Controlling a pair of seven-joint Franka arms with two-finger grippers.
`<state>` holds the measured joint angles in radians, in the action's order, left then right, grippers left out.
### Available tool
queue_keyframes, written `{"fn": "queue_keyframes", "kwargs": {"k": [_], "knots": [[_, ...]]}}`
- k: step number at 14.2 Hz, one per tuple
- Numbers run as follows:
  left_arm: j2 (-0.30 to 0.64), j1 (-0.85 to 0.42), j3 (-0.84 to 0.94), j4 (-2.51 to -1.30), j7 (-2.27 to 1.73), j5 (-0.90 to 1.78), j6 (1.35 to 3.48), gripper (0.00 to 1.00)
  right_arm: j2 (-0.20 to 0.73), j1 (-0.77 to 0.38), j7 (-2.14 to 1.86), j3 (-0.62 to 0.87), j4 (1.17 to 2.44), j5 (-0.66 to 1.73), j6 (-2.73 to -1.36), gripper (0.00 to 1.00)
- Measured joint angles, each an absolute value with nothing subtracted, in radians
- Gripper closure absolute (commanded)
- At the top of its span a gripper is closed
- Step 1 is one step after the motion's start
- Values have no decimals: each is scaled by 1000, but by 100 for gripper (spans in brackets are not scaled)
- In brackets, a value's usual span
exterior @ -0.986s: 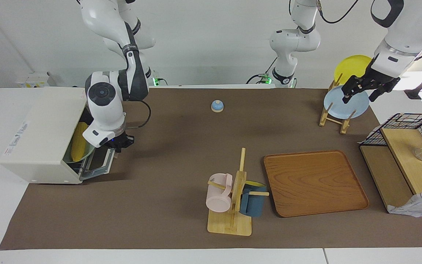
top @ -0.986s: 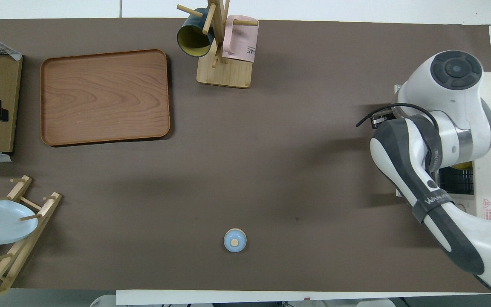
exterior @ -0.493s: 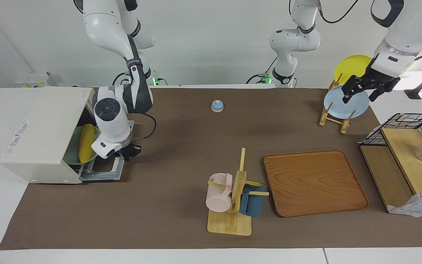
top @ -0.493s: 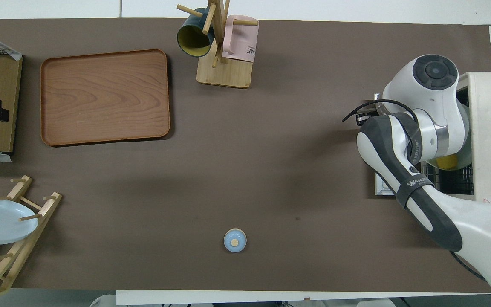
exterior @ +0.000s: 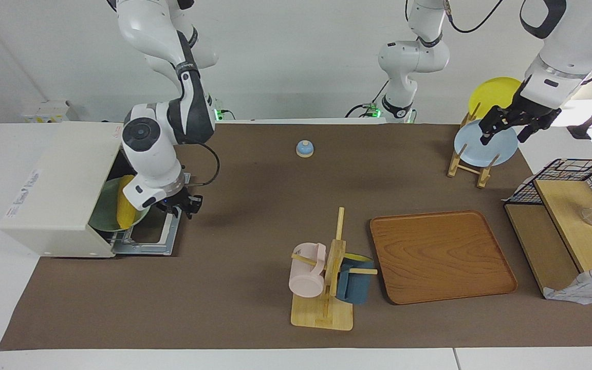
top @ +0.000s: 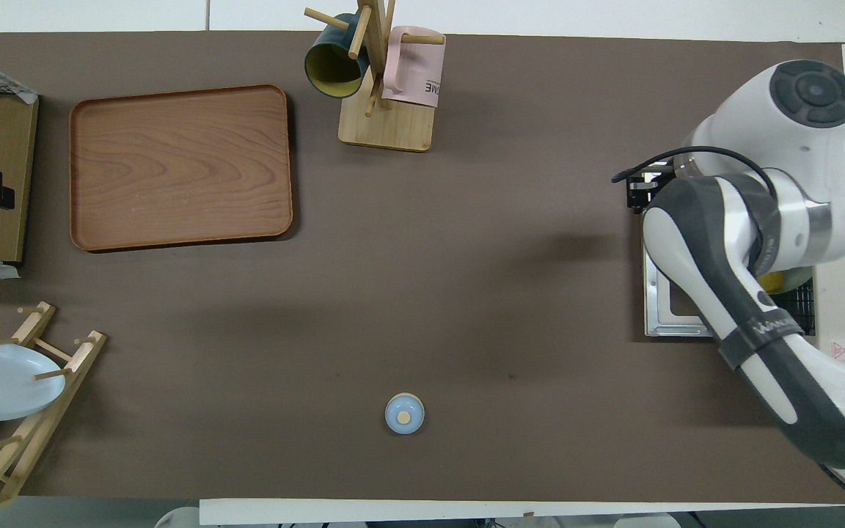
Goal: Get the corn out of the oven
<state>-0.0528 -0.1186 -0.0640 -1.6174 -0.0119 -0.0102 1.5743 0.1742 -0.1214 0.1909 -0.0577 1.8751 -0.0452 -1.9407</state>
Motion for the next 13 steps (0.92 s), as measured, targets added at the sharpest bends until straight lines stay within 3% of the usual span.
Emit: {"fn": "queue_keyframes", "kwargs": {"k": [4, 9, 10, 12, 13], "knots": [[-53, -119, -64, -1617, -12, -10, 1574, 0, 155, -35, 174, -61, 1908, -45, -1913, 49], [-53, -119, -64, -1617, -12, -10, 1574, 0, 150, -13, 101, -61, 2007, -68, -2051, 59], [-53, -119, -64, -1617, -12, -10, 1574, 0, 149, -11, 94, -61, 2026, -73, -2076, 67], [-53, -119, -64, -1617, -12, -10, 1574, 0, 149, -12, 88, -58, 2047, -118, -2101, 97], [-53, -119, -64, -1617, -12, -10, 1574, 0, 147, -18, 85, -56, 2047, -161, -2101, 100]]}}
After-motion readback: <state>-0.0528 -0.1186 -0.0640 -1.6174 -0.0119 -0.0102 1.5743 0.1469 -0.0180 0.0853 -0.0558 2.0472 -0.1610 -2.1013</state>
